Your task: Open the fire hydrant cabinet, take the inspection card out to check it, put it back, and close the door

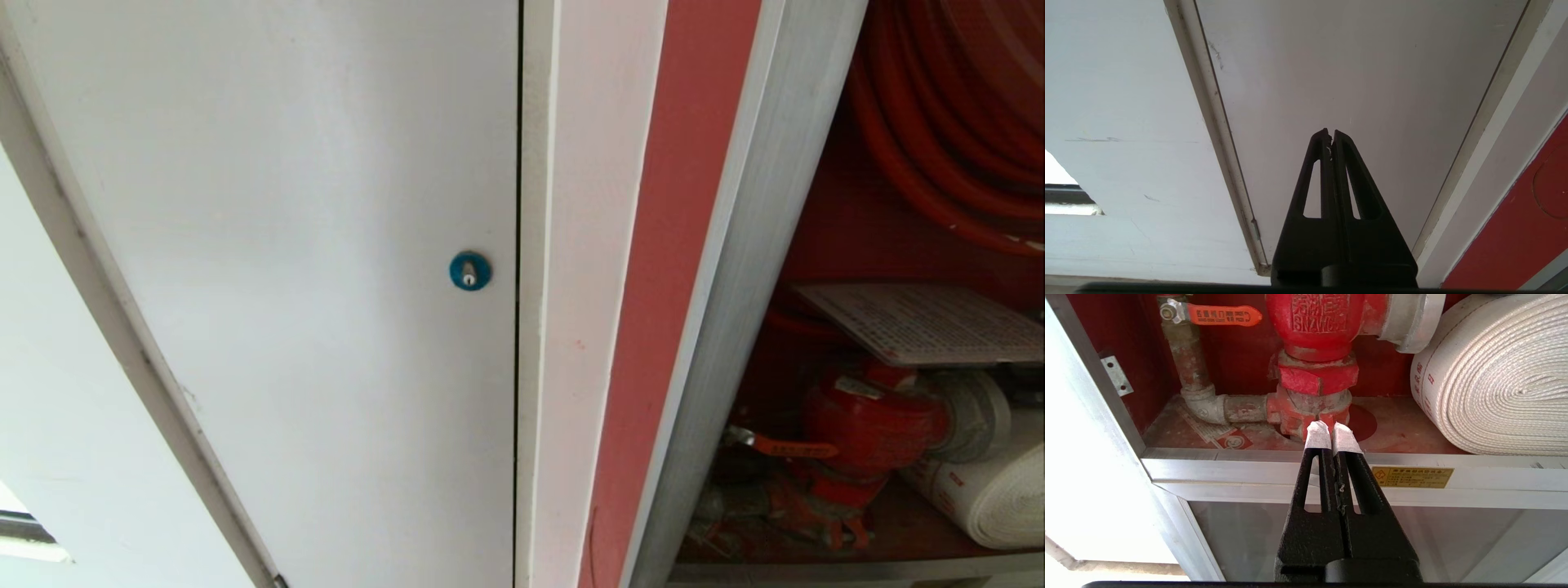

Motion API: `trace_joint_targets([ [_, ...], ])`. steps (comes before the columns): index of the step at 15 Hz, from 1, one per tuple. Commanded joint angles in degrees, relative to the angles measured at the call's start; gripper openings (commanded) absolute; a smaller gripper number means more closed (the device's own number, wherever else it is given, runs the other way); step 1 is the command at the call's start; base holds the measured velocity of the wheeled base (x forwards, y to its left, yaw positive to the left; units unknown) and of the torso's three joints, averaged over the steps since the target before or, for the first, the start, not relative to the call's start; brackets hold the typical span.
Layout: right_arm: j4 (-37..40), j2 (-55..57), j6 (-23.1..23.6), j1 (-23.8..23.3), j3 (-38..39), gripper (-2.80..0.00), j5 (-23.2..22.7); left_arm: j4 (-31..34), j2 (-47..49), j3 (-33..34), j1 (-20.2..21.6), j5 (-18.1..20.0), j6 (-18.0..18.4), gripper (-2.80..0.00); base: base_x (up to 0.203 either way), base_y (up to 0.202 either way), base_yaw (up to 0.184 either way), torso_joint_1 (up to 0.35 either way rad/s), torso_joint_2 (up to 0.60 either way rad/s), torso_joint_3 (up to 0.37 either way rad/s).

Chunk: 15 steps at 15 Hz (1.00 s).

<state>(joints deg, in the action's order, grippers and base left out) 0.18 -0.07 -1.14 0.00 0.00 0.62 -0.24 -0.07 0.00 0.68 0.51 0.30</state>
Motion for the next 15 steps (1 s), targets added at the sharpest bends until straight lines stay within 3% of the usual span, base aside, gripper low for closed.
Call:
trace_joint_targets([
  [1, 0.0, -0.1, 0.0, 0.0, 0.0, -2.8, 0.0, 0.0, 0.0, 0.2, 0.0, 0.0, 0.0, -2.8, 0.0, 0.0, 0.0, 0.0, 0.0, 0.0],
  [15, 0.0, -0.1, -0.2, 0.0, 0.0, -2.8, 0.0, 0.0, 0.0, 0.2, 0.0, 0.0, 0.0, -2.8, 0.0, 0.0, 0.0, 0.0, 0.0, 0.0],
])
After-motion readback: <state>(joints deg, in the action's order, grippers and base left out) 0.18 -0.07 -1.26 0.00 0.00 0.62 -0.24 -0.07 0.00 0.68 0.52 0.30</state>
